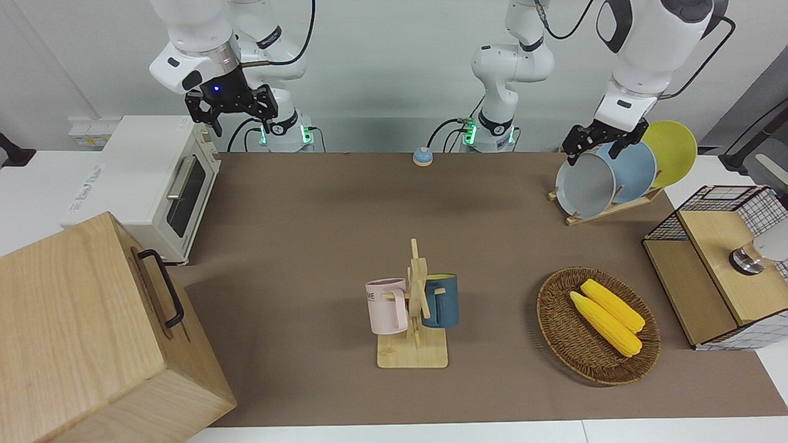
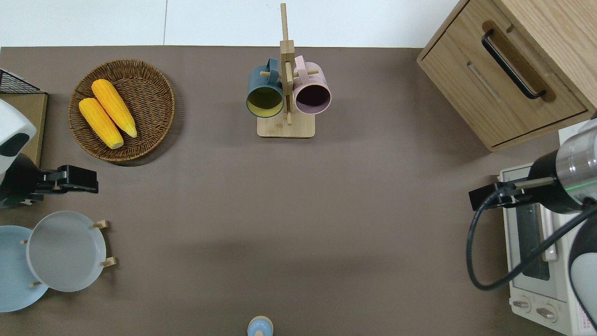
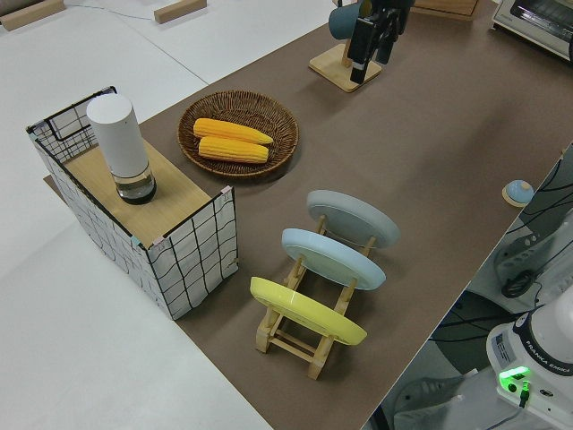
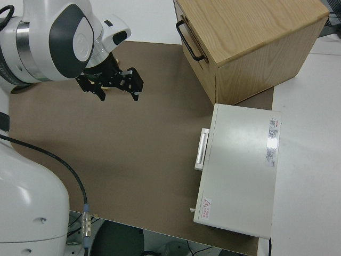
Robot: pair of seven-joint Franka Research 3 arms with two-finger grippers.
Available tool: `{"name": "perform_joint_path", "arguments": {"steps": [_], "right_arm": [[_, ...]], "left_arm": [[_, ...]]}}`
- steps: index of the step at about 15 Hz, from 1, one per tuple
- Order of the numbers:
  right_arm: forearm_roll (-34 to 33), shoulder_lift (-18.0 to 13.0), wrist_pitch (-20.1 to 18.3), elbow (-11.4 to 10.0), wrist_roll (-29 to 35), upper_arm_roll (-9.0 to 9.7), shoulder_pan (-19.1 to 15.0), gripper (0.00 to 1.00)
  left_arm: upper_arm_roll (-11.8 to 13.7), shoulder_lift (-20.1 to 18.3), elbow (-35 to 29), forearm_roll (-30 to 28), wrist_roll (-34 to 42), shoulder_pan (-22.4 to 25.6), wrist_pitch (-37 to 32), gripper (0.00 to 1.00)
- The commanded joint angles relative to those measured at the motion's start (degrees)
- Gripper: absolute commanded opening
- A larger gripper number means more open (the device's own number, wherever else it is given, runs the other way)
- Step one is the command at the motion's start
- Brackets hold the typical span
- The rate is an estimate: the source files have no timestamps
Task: Pick gray plate from low plate rack and place it on table with left arm
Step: 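Move the left gripper down to the gray plate in the low rack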
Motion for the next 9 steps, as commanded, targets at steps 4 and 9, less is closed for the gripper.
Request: {"name": "perform_joint_path", "arguments": {"steps": [4, 9], "right_arm": [[0.20, -0.27, -0.87, 0.35, -0.19, 0.38, -0.76, 0.990], [0.20, -0.27, -0.87, 0.35, -0.19, 0.38, -0.85, 0.990]], "left_arm": [[-0.29, -4.62, -11.34, 16.85, 0.48, -0.54, 1.29, 0.99], [3.91, -1.57, -17.43, 21.71, 0.57, -0.10, 1.56, 0.99]]}}
